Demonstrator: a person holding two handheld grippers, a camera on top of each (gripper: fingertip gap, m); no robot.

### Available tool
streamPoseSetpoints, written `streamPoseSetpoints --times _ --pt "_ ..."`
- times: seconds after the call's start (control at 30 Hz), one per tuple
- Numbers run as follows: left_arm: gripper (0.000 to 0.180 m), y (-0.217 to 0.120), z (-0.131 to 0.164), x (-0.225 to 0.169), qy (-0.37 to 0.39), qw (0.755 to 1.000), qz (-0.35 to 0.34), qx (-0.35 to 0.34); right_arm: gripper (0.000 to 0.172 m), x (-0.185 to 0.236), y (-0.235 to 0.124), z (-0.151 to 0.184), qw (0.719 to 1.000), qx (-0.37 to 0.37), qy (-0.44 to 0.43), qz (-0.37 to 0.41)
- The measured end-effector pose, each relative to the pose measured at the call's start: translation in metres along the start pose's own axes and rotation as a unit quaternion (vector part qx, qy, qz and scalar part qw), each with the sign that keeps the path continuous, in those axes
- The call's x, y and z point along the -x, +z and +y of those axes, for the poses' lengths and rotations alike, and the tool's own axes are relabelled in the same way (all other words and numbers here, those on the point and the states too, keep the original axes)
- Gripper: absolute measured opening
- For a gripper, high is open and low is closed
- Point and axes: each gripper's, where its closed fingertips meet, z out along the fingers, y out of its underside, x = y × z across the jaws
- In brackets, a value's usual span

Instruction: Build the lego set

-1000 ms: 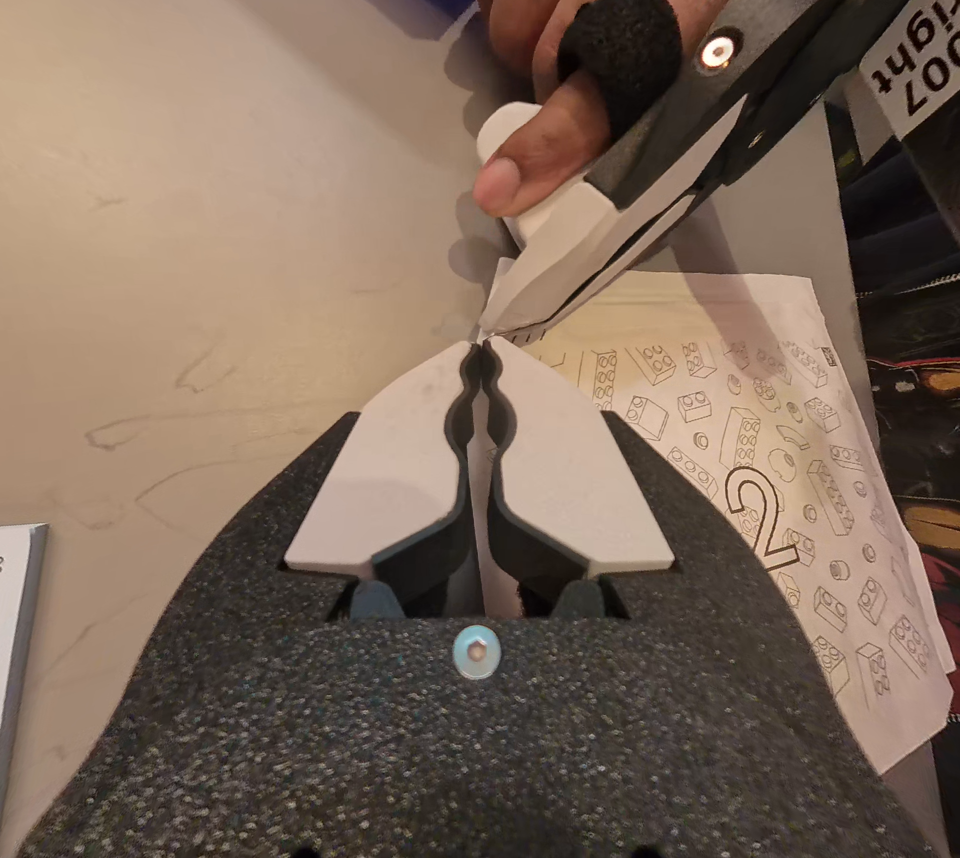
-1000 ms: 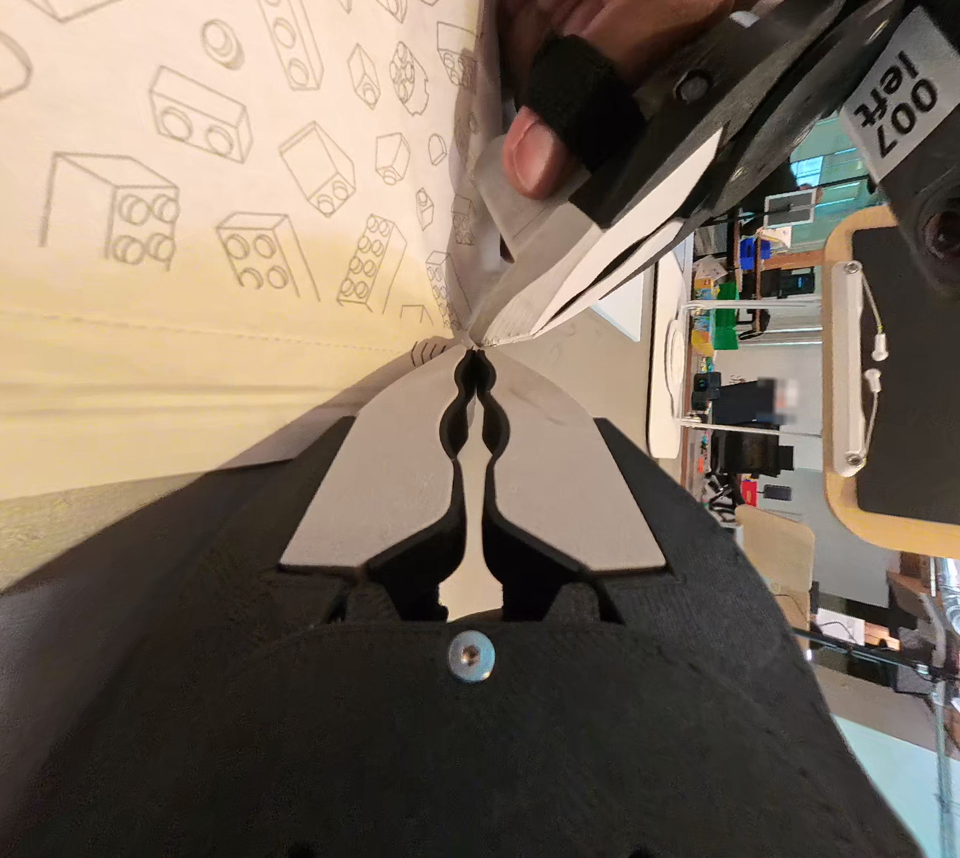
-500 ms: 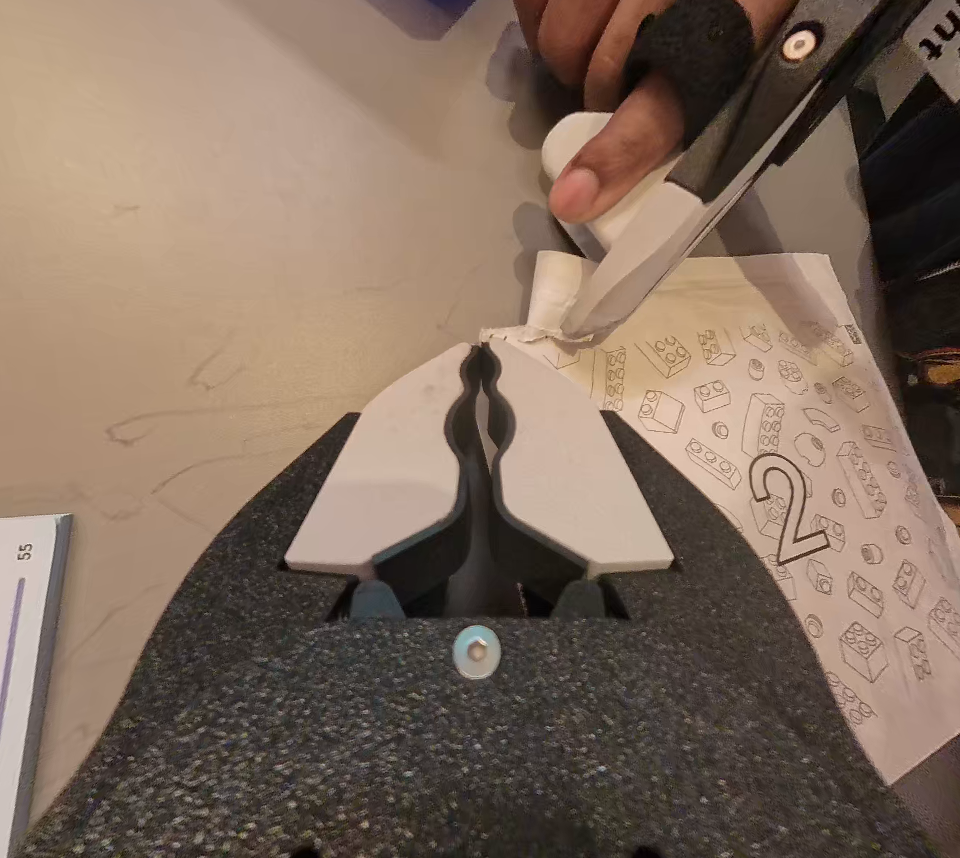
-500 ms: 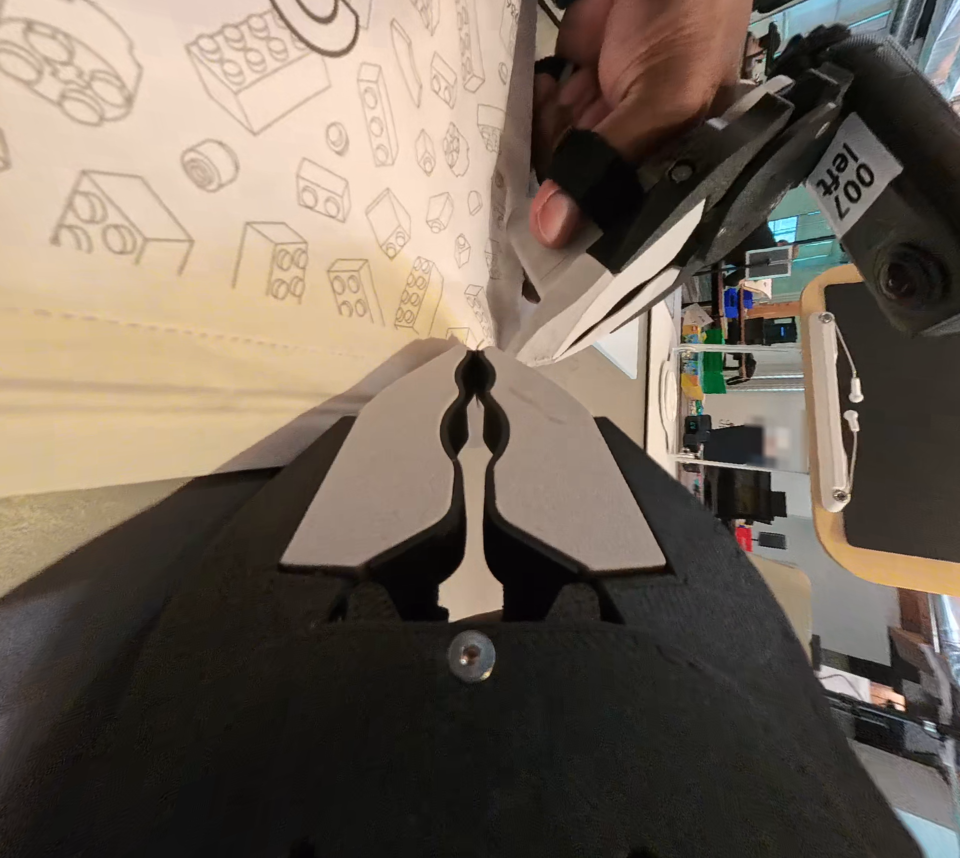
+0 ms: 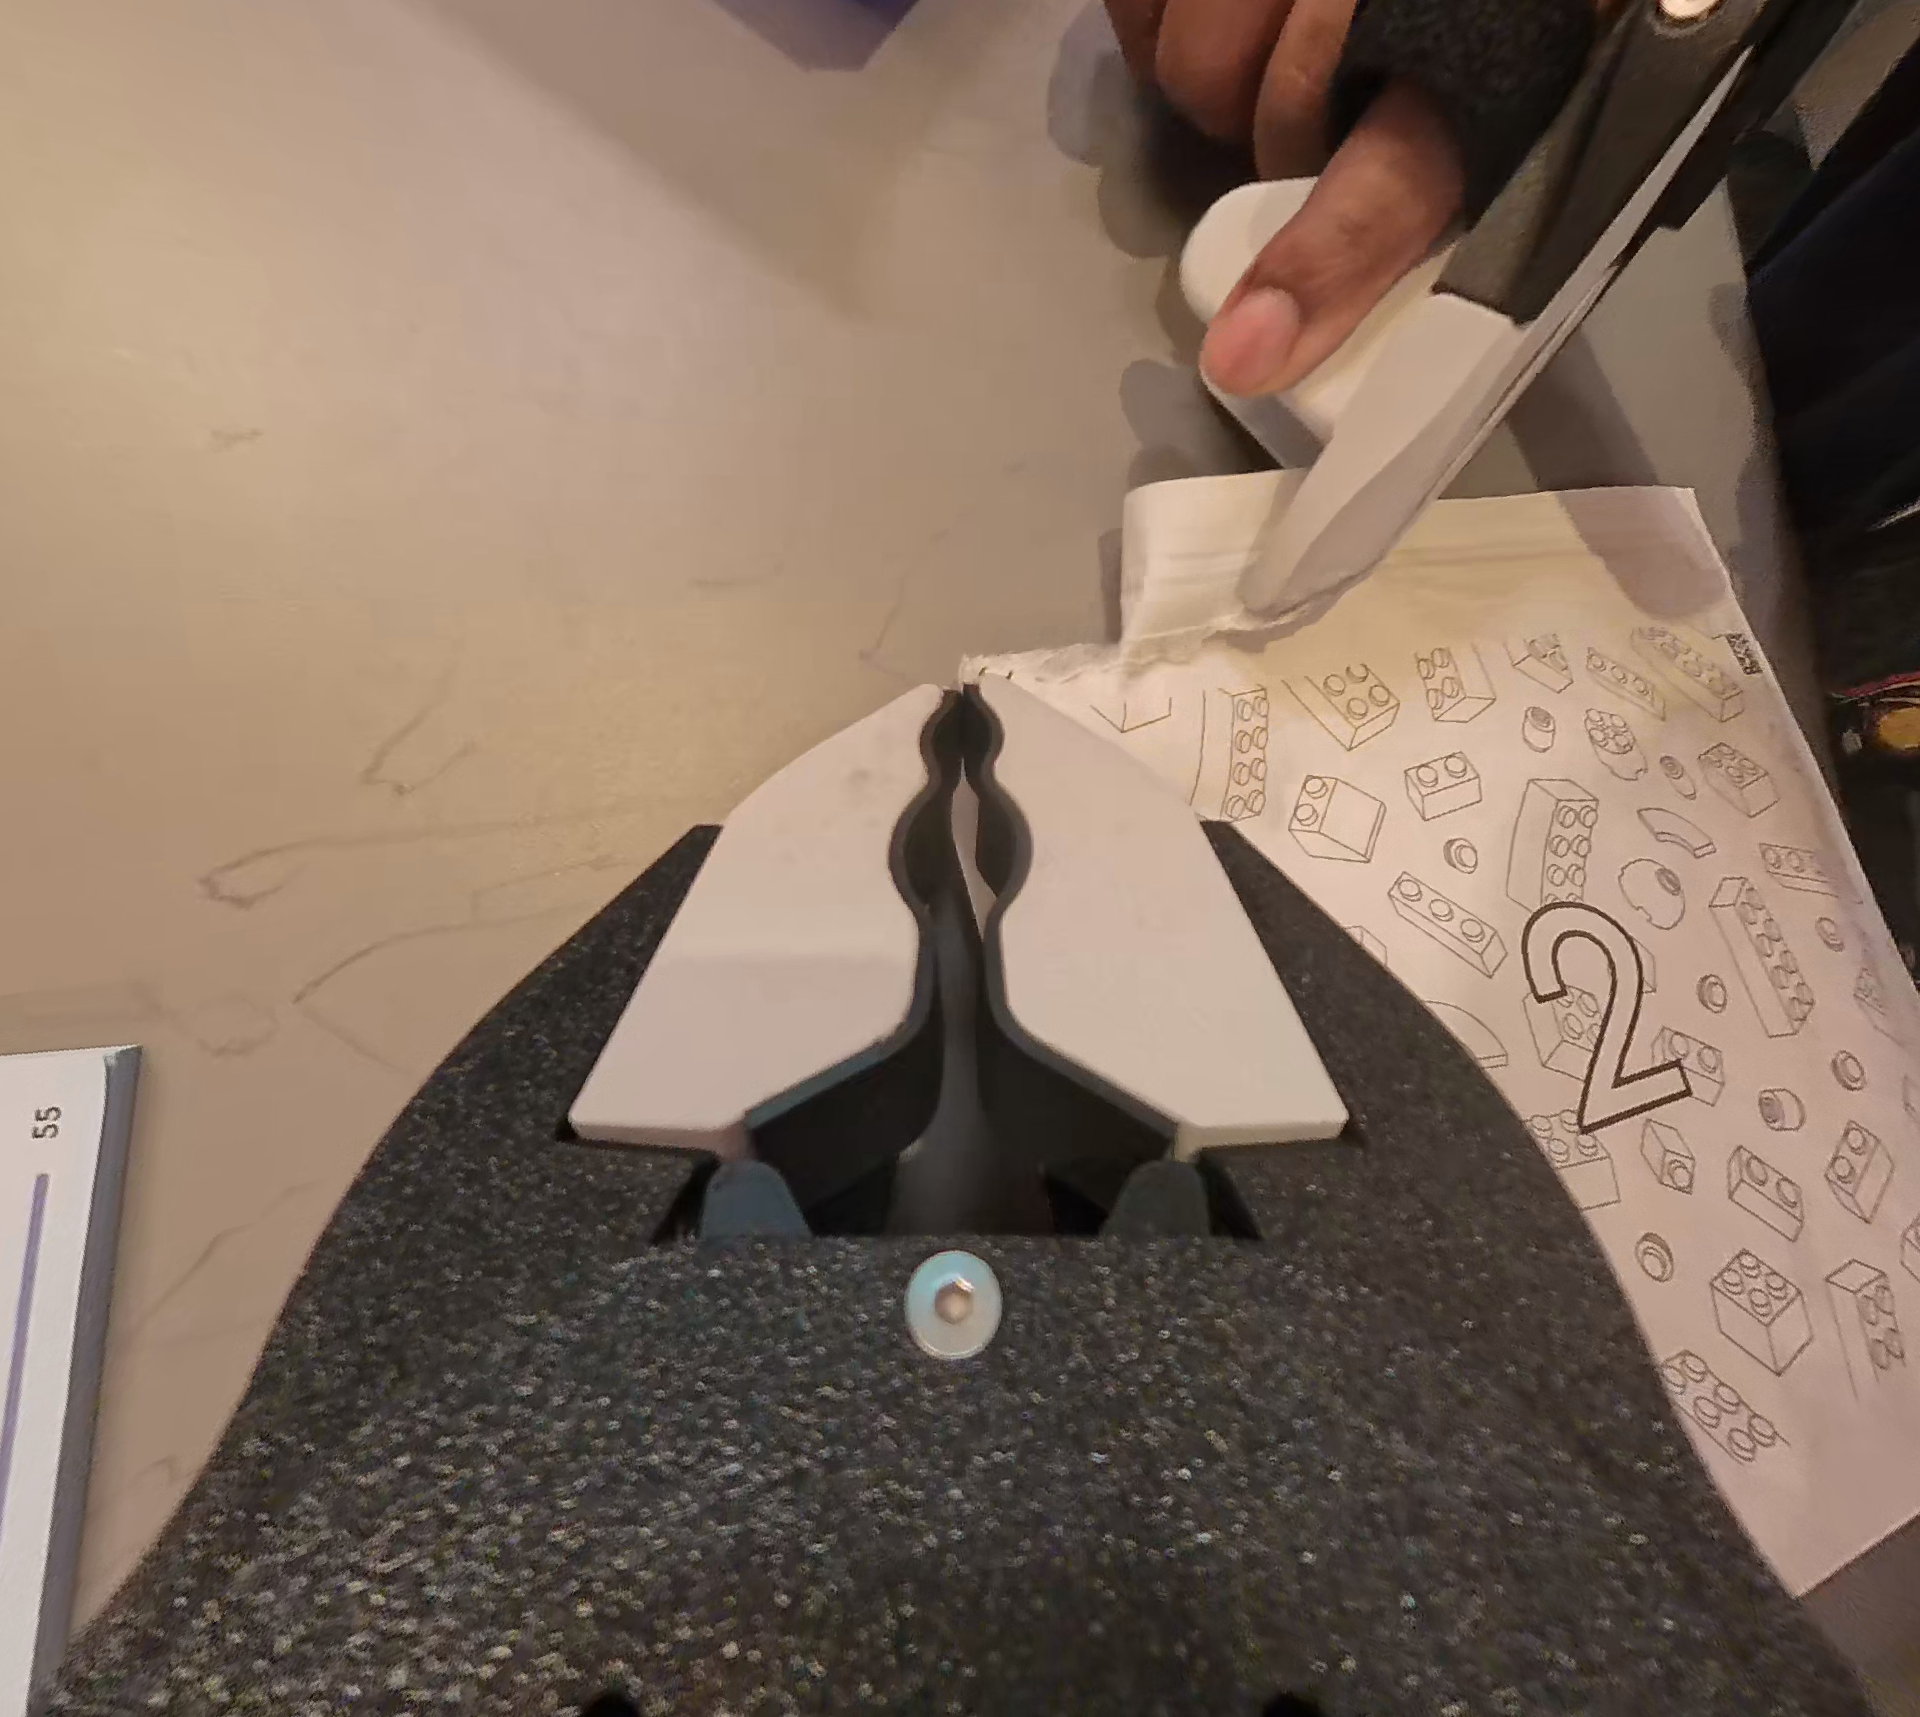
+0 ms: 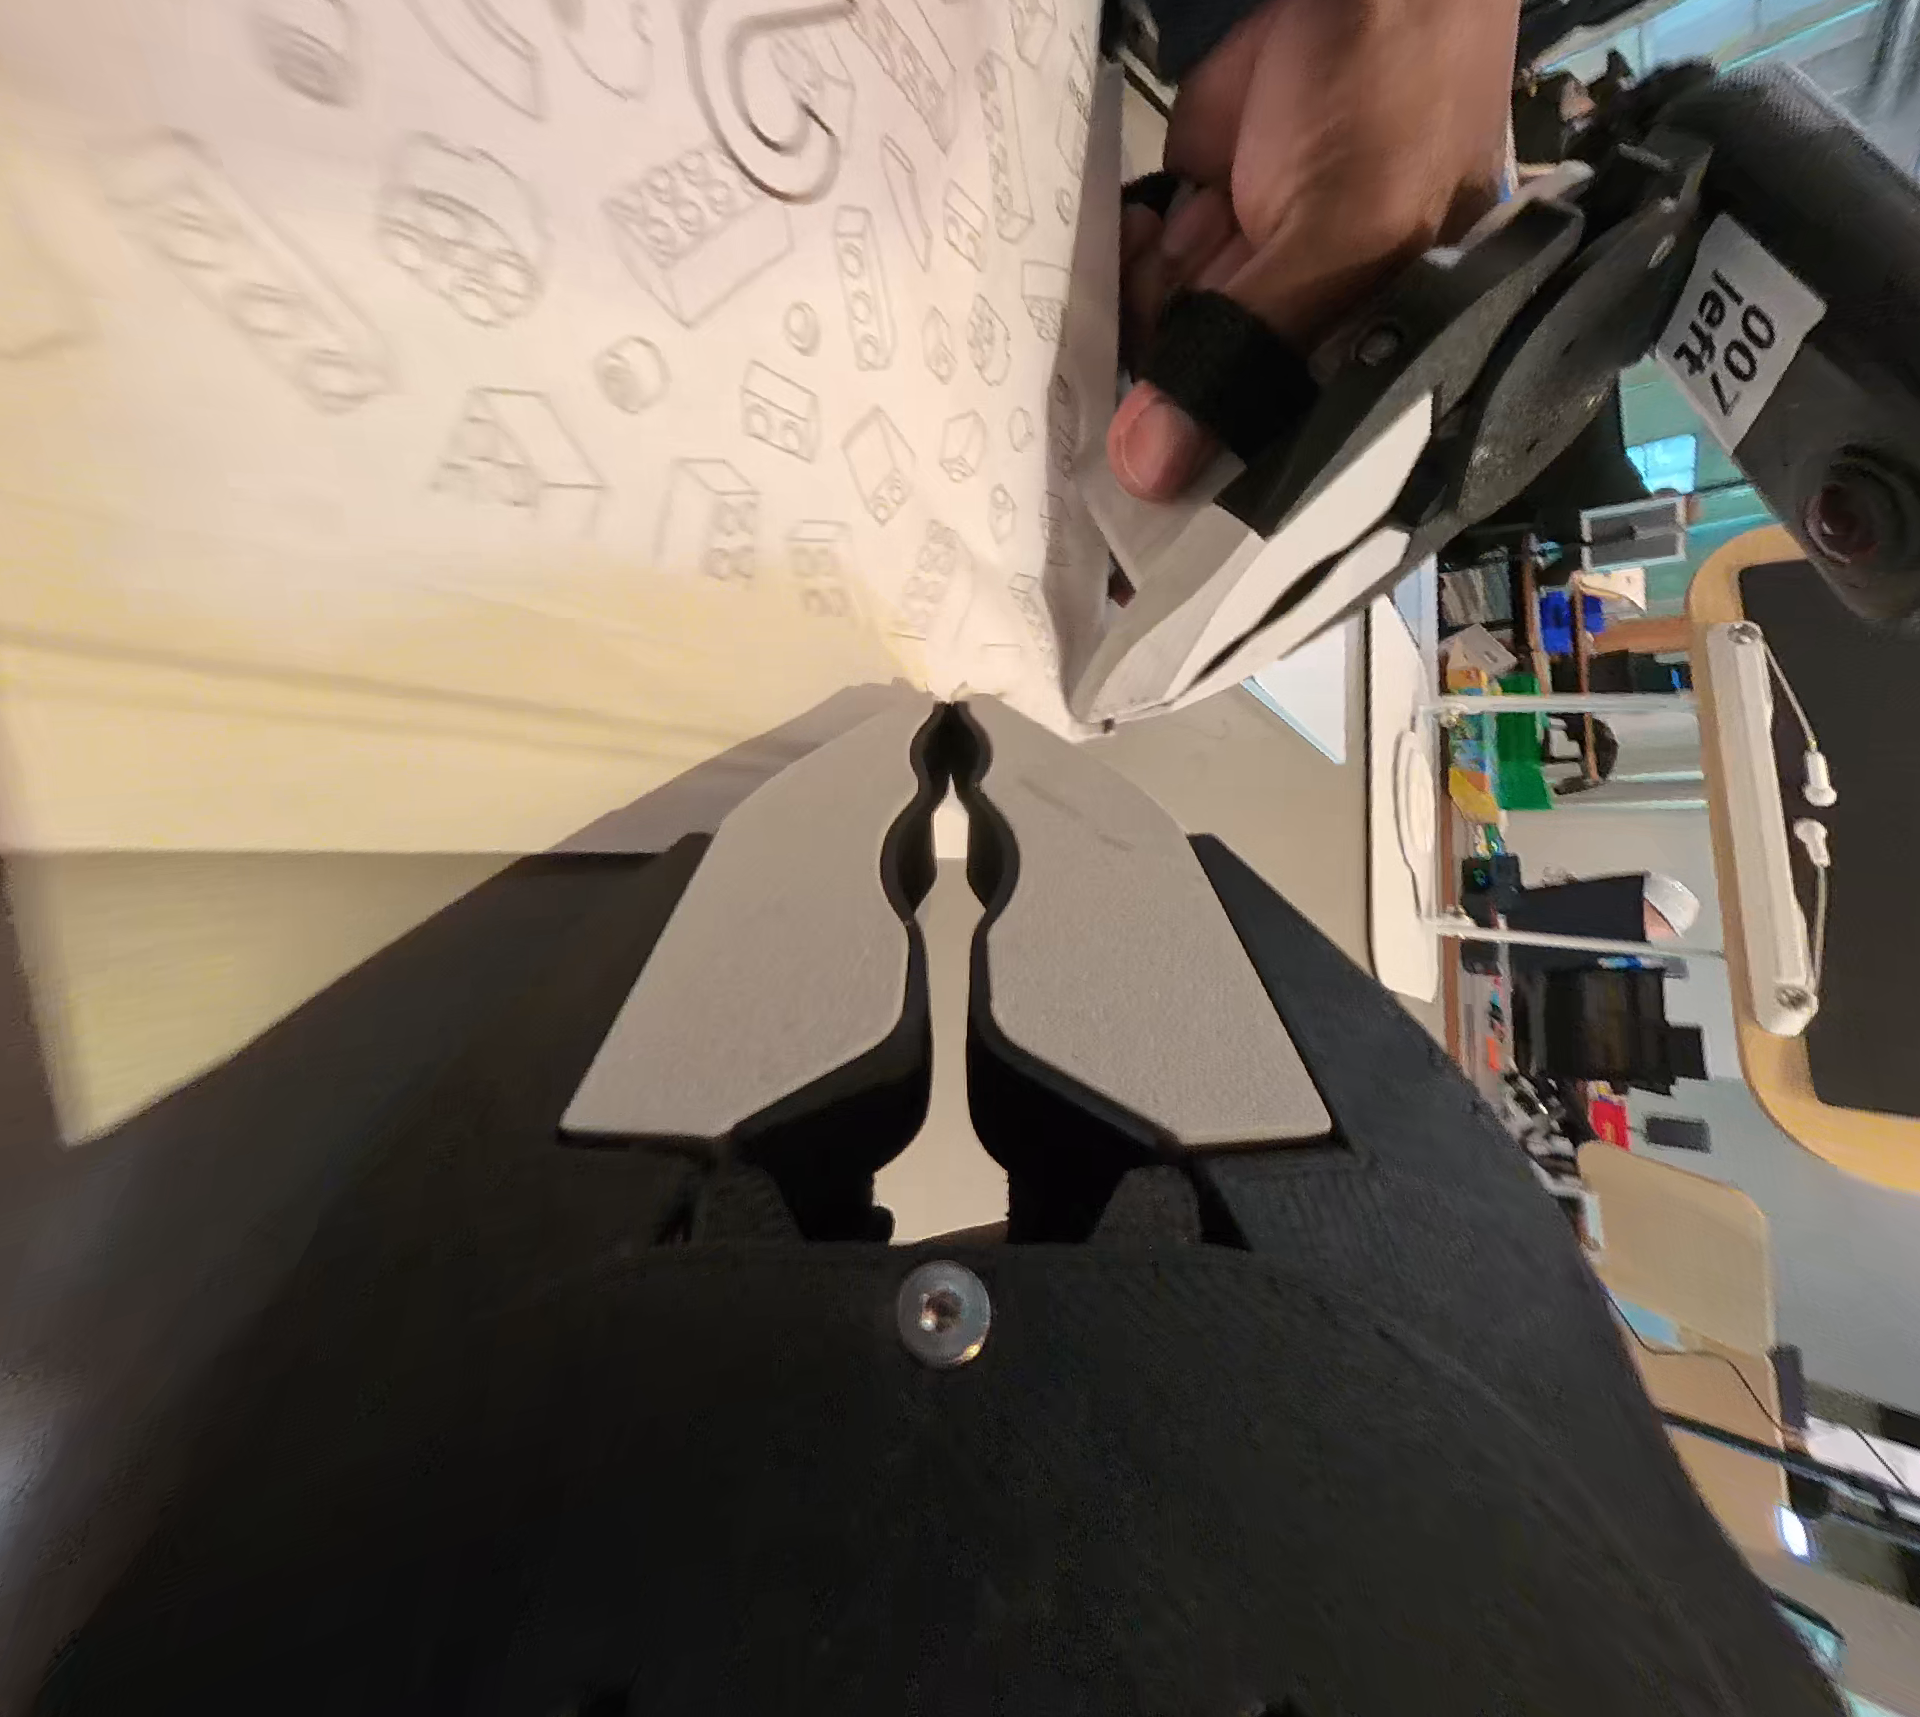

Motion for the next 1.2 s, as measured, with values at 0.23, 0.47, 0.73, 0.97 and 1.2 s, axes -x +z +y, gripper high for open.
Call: streamPoseSetpoints --times 0.23,0.47,0.73,0.97,1.2 --pt "0.001 0.0 0.0 0.0 0.002 1.0 0.0 0.0 0.0 0.011 -0.012 -0.007 1.0 -0.006 0.02 -0.012" --pt "0.001 0.001 0.0 -0.001 0.007 1.0 -0.001 0.001 0.0 0.017 -0.023 -0.009 0.999 -0.009 0.03 -0.018" --pt "0.001 0.001 0.0 0.0 0.007 1.0 -0.002 0.003 0.0 0.041 -0.048 -0.029 0.993 -0.062 0.074 -0.061" --pt "0.001 0.001 0.0 0.001 0.012 1.0 -0.016 0.004 0.0 0.058 -0.063 -0.037 0.99 -0.052 0.113 -0.07" --pt "0.0 0.001 0.0 0.001 0.024 0.999 -0.036 0.0 0.0 0.07 -0.073 -0.045 0.986 -0.021 0.155 -0.058"
